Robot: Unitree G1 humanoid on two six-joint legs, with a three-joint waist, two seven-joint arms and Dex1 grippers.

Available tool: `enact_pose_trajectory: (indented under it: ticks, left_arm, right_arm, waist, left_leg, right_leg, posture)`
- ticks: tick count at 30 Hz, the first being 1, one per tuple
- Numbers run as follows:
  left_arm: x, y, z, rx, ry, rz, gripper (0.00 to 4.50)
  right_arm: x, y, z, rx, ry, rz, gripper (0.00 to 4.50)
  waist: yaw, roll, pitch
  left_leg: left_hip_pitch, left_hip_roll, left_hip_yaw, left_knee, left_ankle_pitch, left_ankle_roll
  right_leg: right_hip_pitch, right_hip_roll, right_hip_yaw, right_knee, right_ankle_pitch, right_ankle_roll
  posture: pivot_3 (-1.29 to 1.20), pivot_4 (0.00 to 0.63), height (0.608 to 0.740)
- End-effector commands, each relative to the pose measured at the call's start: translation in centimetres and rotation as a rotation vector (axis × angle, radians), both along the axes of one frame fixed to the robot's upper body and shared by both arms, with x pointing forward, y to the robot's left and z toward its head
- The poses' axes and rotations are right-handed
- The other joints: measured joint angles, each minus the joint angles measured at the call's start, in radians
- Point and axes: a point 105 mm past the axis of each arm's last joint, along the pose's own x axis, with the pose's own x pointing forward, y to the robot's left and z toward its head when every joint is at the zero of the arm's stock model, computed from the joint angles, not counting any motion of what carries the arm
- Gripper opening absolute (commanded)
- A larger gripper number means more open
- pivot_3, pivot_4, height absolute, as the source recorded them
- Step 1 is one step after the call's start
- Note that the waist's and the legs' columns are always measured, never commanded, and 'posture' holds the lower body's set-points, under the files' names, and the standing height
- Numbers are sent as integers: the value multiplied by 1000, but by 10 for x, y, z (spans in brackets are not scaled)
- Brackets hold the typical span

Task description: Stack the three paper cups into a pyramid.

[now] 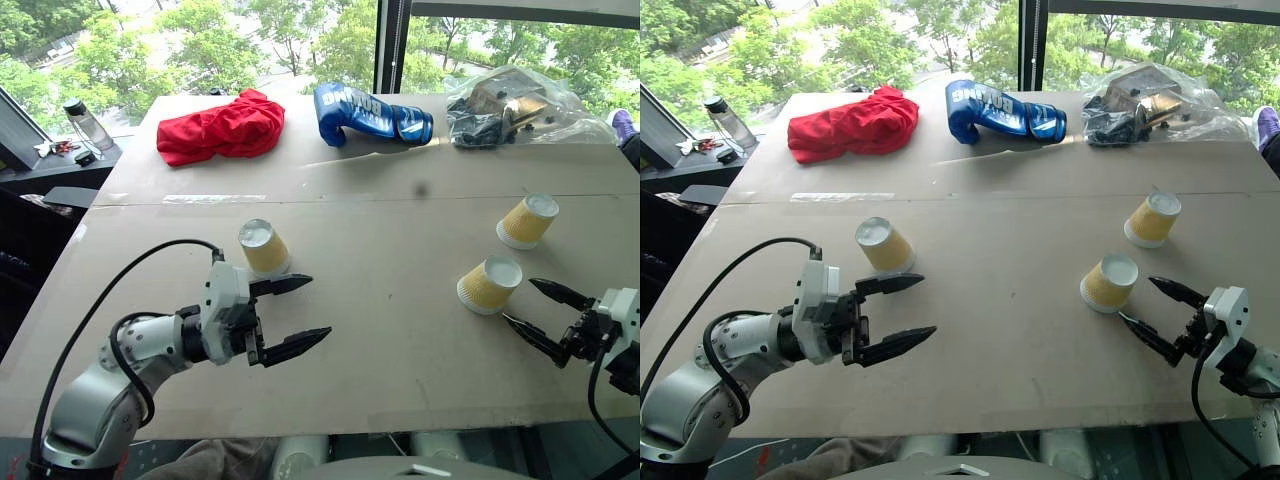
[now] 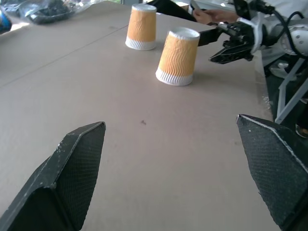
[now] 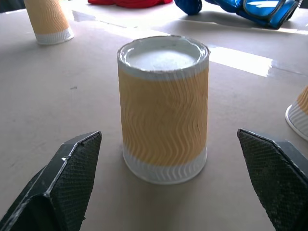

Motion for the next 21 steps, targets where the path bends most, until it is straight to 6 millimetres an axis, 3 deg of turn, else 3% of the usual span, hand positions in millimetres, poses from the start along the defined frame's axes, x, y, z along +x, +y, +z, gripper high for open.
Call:
enact_pose_trajectory:
  ticks: [1, 7, 18, 19, 21]
  left_arm:
    - [-7, -2, 10, 12, 6, -68, 4470]
    - [-8, 2, 12, 60, 22, -96, 4470]
    - [-6, -2, 14, 48, 7, -93, 4470]
    - [-6, -1, 14, 49, 7, -89, 4500]
    - [-6, 0, 13, 52, 7, -79, 4500]
  right_arm:
    - [8, 9, 16, 15, -41, -12, 4500]
    - [14, 28, 23, 29, -45, 20, 4500]
    - [15, 30, 22, 28, -23, 43, 4500]
    - [15, 30, 21, 27, -21, 46, 3926]
    - [15, 31, 22, 29, -23, 52, 3229]
  waist:
    - [2, 0, 0]
    - [4, -1, 1]
    - [4, -2, 2]
    - [4, -2, 2]
    - [4, -2, 2]
  left_leg:
    - [0, 0, 0, 0, 0, 0]
    - [-1, 1, -1, 0, 0, 0]
    - [-1, 1, 0, 0, 0, 0]
    - [-1, 1, 0, 0, 0, 0]
    - [-1, 1, 0, 0, 0, 0]
  right_leg:
    - [-1, 1, 0, 0, 0, 0]
    - [-2, 2, -1, 0, 0, 0]
    - [-2, 2, 0, 1, 0, 0]
    - [-2, 2, 0, 1, 0, 0]
    - [-2, 2, 0, 1, 0, 0]
  posture:
    - [0, 150, 740]
    - [0, 150, 740]
    - [0, 150, 740]
    - [0, 150, 740]
    - [0, 150, 740]
